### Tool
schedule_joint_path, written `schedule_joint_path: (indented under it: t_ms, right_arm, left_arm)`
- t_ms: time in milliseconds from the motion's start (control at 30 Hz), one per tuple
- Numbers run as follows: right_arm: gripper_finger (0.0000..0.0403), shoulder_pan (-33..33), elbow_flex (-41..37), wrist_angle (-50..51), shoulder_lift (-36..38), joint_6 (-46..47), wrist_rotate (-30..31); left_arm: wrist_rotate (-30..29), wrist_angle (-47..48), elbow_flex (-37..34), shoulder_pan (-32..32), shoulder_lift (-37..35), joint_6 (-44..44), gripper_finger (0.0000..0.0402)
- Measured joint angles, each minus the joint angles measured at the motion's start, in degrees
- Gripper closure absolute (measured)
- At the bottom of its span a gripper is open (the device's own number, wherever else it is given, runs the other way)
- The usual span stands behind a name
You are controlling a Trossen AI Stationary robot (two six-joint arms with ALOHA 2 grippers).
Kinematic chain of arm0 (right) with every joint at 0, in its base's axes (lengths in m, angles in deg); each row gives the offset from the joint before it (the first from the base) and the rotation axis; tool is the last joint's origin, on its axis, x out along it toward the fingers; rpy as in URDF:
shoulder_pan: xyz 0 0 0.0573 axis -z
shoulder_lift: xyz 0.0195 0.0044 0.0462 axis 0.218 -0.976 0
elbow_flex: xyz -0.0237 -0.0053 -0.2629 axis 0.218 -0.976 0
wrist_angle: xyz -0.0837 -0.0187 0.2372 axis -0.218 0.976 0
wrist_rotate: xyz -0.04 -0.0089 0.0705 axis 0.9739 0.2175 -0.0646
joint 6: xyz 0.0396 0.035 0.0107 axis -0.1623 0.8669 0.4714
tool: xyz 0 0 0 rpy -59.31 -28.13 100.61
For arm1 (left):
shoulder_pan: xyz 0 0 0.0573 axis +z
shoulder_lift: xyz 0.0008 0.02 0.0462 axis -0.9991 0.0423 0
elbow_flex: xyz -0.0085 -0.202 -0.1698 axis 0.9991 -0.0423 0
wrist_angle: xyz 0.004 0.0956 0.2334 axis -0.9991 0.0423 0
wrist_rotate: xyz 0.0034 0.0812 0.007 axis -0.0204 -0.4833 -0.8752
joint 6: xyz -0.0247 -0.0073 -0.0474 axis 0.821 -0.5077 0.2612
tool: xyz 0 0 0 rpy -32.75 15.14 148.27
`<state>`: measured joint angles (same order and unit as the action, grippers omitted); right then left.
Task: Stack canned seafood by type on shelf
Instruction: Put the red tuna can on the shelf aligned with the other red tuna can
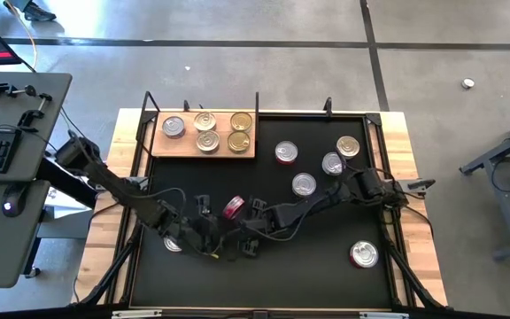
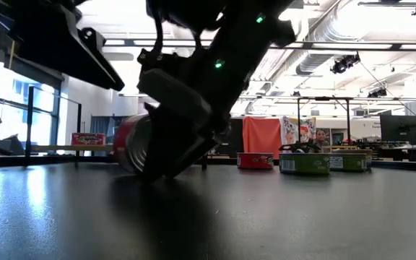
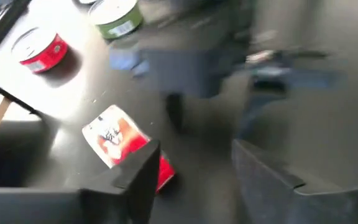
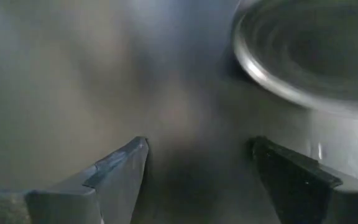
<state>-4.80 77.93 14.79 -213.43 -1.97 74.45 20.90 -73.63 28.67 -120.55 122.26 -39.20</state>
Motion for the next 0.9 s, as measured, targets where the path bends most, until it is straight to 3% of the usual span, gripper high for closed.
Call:
schedule_joint_path:
  t_ms: [200,500,900]
  right_arm:
    - [0.0112,-4.12,-0.24,12.93,3.26,6.52,7.66]
    - [0.0112,-10.41,-0.46,24.91,4.96,18.58,15.37]
    - [0.0112,-13.22,-0.35,24.68,5.13,23.44,18.17]
  left_arm:
    - [-2.10,-4.09,0.00,5.68,4.18,-0.62,0.0148]
    - [-9.83,-8.16,0.02,9.42,6.02,2.18,0.0146]
    - [-4.70,-10.73,0.00,13.00,11.32,4.89,0.0150]
